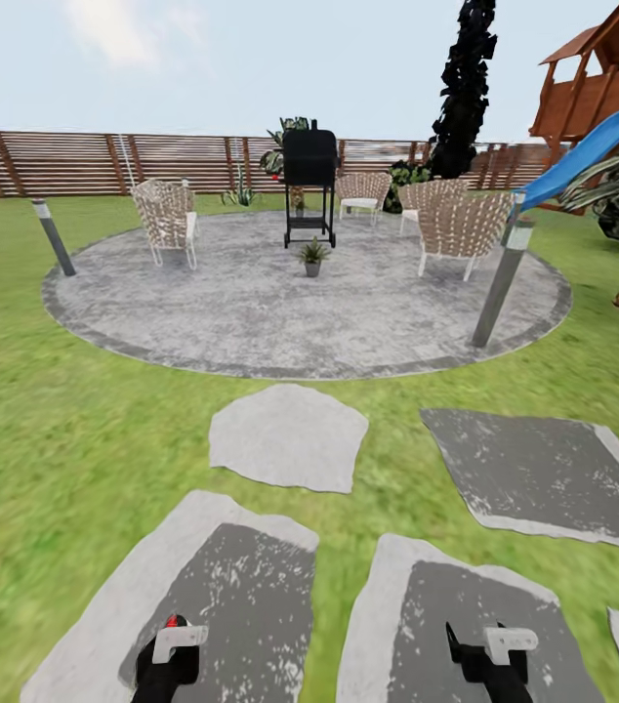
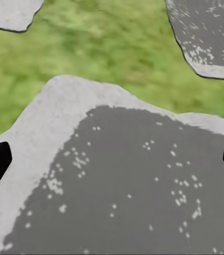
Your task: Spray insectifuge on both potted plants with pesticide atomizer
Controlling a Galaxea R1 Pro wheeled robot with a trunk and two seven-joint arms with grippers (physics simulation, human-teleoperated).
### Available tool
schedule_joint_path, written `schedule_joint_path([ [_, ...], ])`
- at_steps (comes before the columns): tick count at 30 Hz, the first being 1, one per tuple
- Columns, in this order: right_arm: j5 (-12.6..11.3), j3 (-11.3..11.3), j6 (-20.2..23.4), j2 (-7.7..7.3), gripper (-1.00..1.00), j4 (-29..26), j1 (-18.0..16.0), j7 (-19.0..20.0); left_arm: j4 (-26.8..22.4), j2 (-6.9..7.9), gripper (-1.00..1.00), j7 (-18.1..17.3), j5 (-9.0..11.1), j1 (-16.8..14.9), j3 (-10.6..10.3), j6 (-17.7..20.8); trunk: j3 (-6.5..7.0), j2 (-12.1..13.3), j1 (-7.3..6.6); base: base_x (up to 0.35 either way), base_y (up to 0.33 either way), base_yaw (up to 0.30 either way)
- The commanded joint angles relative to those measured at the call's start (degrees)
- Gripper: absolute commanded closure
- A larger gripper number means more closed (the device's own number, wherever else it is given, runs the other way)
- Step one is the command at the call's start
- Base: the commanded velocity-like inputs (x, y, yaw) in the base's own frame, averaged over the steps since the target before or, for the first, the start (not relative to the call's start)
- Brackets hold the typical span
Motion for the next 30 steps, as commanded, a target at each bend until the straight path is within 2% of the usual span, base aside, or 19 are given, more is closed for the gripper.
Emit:
schedule_joint_path([
  [1,0.1,-0.2,-0.2,0.02,-1.0,0.0,0.0,0.1,0.0,0.0,1.0,0.1,0.1,0.0,0.0,-0.2,-0.05,0.0,0.02,0.335,0.0,0.0],
  [30,0.1,-0.2,-0.2,0.02,-1.0,0.0,0.0,0.1,0.1,-0.02,1.0,0.1,0.0,0.0,0.0,-0.2,-0.05,0.0,0.02,0.335,0.0,0.0],
])
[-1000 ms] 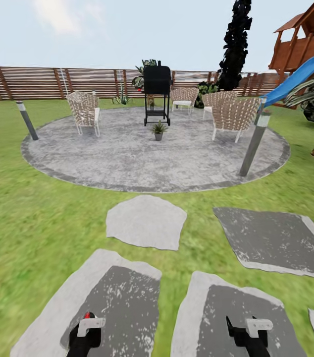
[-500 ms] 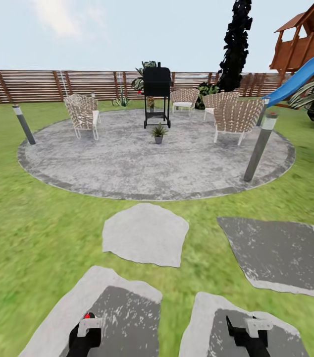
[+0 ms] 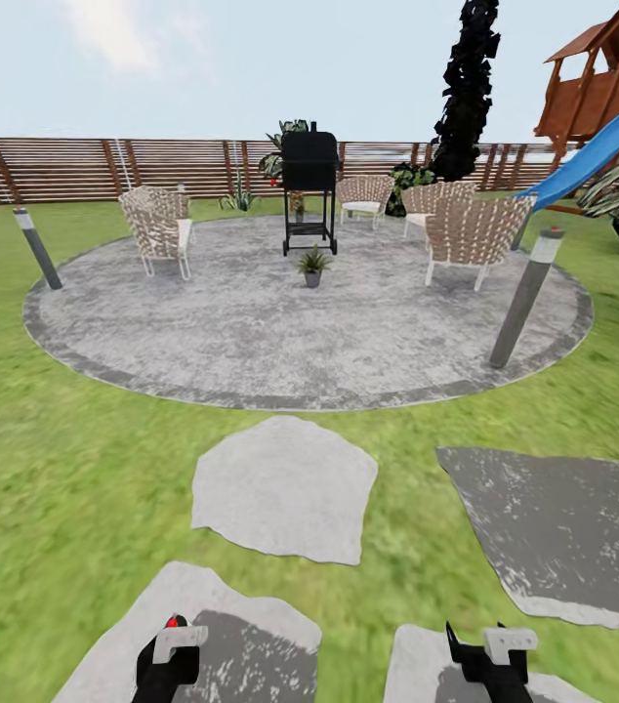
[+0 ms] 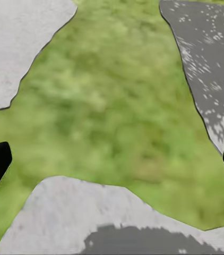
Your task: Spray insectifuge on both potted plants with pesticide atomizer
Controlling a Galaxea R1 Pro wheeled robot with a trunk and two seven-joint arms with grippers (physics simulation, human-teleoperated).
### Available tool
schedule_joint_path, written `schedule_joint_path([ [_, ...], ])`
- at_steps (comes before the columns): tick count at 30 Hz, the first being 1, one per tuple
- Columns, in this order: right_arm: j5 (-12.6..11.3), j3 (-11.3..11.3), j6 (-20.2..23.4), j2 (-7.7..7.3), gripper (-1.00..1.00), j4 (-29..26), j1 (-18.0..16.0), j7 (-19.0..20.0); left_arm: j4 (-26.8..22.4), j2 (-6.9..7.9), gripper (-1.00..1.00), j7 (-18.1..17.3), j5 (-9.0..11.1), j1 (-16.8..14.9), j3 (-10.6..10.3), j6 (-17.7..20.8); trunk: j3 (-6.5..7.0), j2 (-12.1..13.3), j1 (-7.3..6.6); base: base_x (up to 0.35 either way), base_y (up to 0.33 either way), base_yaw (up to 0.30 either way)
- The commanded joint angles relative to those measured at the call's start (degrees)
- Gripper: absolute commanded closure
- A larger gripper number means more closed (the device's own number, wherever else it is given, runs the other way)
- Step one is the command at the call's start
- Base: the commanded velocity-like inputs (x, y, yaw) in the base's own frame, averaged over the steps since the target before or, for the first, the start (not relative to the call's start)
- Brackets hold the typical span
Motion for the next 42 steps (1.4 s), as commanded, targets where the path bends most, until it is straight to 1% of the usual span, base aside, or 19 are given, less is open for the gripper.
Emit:
schedule_joint_path([
  [1,0.1,-0.2,-0.2,0.02,-1.0,0.0,0.0,0.1,0.0,-0.01,1.0,0.1,0.1,0.0,0.0,-0.2,-0.05,0.0,0.02,0.335,0.0,0.0],
  [42,0.1,-0.2,-0.2,0.02,-1.0,0.0,-0.1,0.1,0.0,-0.05,1.0,0.1,0.0,0.0,0.0,-0.2,-0.05,0.0,0.02,0.335,0.0,0.0],
])
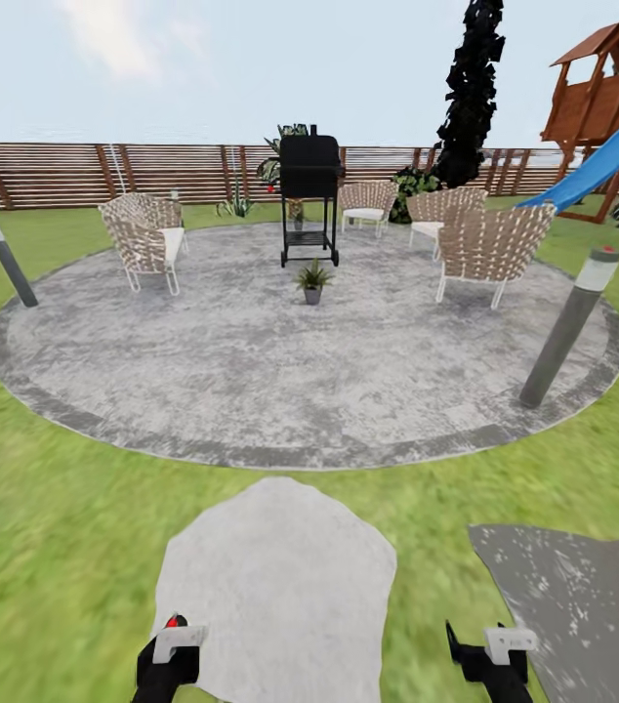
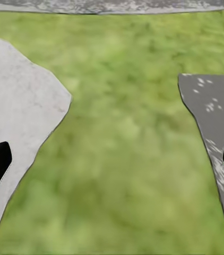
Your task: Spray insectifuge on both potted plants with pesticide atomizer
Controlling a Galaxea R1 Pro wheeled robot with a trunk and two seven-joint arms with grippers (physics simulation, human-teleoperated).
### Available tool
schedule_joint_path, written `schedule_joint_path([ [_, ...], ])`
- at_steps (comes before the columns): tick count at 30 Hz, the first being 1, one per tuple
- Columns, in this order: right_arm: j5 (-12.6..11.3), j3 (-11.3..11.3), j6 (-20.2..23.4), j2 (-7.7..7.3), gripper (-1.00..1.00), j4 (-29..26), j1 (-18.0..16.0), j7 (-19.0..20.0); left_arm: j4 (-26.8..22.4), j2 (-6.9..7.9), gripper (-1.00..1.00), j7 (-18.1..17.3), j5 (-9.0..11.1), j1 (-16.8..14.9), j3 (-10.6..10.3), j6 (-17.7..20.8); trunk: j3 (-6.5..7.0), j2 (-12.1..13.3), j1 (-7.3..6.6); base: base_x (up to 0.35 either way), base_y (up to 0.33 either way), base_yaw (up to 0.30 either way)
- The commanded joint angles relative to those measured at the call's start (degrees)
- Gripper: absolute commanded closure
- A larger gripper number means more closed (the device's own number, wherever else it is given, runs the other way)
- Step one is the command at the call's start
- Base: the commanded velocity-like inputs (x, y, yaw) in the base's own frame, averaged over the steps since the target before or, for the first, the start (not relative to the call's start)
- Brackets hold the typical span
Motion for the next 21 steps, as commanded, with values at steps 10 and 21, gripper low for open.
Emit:
schedule_joint_path([
  [10,0.1,-0.2,-0.2,0.02,-1.0,0.0,0.0,0.1,0.0,0.03,1.0,0.1,0.1,0.0,0.0,-0.2,-0.05,0.0,0.02,0.335,0.0,0.0],
  [21,0.1,-0.2,-0.2,0.02,-1.0,0.0,0.0,0.1,0.1,0.0,1.0,0.1,0.1,0.0,0.0,-0.1,-0.05,0.0,0.02,0.335,0.0,0.0],
])
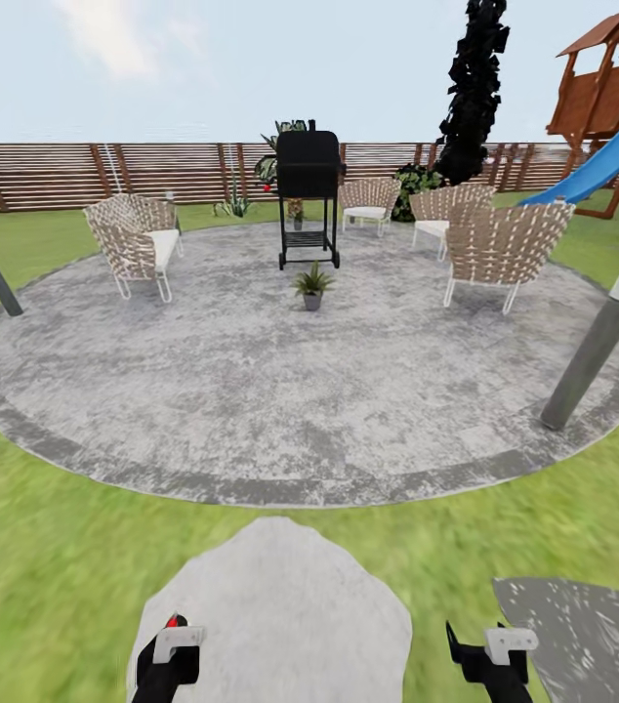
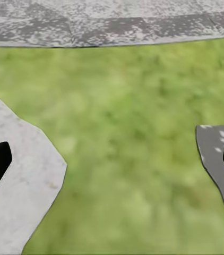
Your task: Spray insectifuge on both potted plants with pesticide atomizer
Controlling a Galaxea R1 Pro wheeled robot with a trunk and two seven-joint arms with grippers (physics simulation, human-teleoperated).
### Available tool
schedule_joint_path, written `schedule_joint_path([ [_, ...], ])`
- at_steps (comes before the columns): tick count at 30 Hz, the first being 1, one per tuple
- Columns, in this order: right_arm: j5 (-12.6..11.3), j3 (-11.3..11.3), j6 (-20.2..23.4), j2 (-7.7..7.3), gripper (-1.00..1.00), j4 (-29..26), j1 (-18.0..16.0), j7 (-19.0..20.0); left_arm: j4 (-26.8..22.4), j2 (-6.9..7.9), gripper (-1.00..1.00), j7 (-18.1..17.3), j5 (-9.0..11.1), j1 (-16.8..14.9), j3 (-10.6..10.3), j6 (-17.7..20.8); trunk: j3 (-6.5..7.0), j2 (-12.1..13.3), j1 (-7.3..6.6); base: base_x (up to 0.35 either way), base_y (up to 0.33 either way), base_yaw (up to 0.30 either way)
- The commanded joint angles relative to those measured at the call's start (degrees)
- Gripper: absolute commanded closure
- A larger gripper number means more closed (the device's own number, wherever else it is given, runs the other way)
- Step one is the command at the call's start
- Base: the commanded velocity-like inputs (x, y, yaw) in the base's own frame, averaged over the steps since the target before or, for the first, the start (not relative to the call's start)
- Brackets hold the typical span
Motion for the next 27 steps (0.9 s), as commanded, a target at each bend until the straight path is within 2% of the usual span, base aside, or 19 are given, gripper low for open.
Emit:
schedule_joint_path([
  [1,0.1,-0.2,-0.2,0.02,-1.0,0.0,0.0,0.1,0.0,-0.01,1.0,0.1,0.1,0.0,0.0,-0.2,-0.05,0.0,0.02,0.335,0.0,0.0],
  [27,0.1,-0.2,-0.2,0.02,-1.0,0.0,-0.1,0.1,0.0,0.01,1.0,0.1,0.1,0.0,0.0,-0.3,-0.05,0.0,0.02,0.335,0.0,0.0],
])
